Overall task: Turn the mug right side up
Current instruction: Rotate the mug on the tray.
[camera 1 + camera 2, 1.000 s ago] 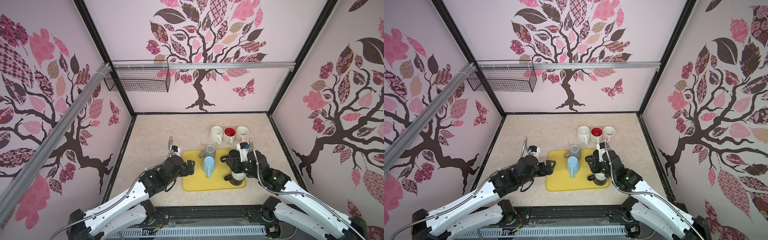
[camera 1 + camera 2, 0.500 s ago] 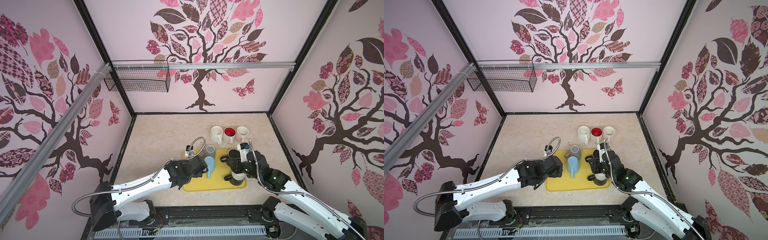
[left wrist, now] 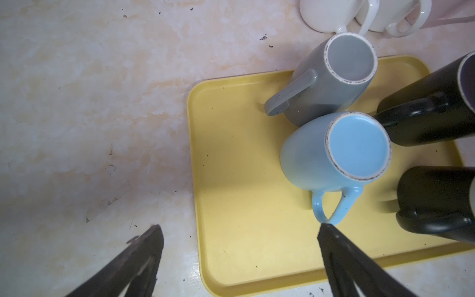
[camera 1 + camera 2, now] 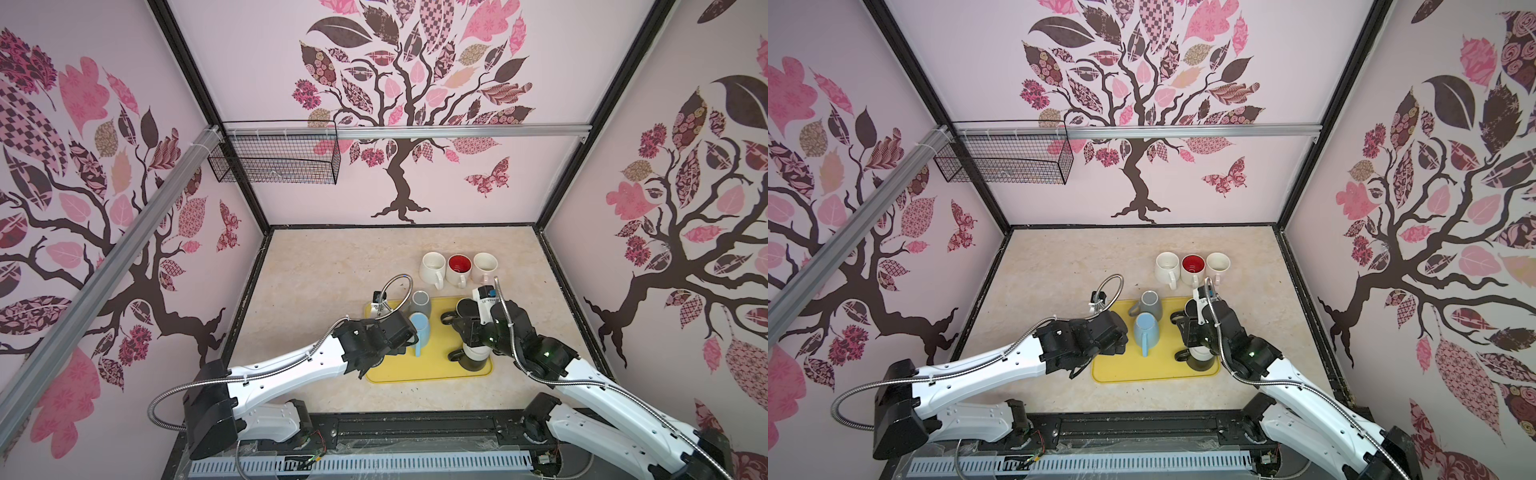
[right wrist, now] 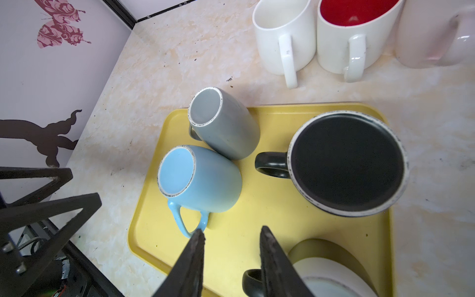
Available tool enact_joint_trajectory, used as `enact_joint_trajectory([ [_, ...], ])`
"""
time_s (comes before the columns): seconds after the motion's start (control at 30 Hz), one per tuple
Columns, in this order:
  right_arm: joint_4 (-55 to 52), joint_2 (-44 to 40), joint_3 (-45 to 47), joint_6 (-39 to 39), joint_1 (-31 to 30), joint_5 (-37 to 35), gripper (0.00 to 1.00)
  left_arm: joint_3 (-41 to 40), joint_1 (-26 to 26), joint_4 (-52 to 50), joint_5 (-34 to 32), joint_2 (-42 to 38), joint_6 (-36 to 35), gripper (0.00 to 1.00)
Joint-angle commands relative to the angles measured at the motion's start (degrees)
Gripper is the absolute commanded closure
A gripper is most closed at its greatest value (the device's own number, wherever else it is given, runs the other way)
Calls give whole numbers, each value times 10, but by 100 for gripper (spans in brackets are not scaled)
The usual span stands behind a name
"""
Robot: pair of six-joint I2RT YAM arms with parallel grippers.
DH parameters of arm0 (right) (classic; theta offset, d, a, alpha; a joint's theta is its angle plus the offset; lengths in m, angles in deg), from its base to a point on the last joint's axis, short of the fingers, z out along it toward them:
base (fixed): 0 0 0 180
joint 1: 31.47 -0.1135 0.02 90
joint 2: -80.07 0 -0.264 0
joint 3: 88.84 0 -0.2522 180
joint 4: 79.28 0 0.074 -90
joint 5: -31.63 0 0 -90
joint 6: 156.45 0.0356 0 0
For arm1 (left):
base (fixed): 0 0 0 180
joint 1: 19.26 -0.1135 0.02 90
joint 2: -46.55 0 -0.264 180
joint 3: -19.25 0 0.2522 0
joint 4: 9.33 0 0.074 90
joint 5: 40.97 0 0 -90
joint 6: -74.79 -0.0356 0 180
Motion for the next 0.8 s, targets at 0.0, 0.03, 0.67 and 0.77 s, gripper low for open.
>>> enact_joint_trajectory([
  [0.0,-19,3,-36,-10,-1,-18,61,33,2,0,11,18,16,6],
  [0.03,-20,4,-37,-9,0,-21,62,34,2,3,15,24,16,6],
  [0.67,-42,-15,-30,-8,2,-35,63,46,3,131,135,103,-12,16],
  [0.77,-43,-15,-28,-8,3,-36,63,40,3,161,143,114,-15,17],
])
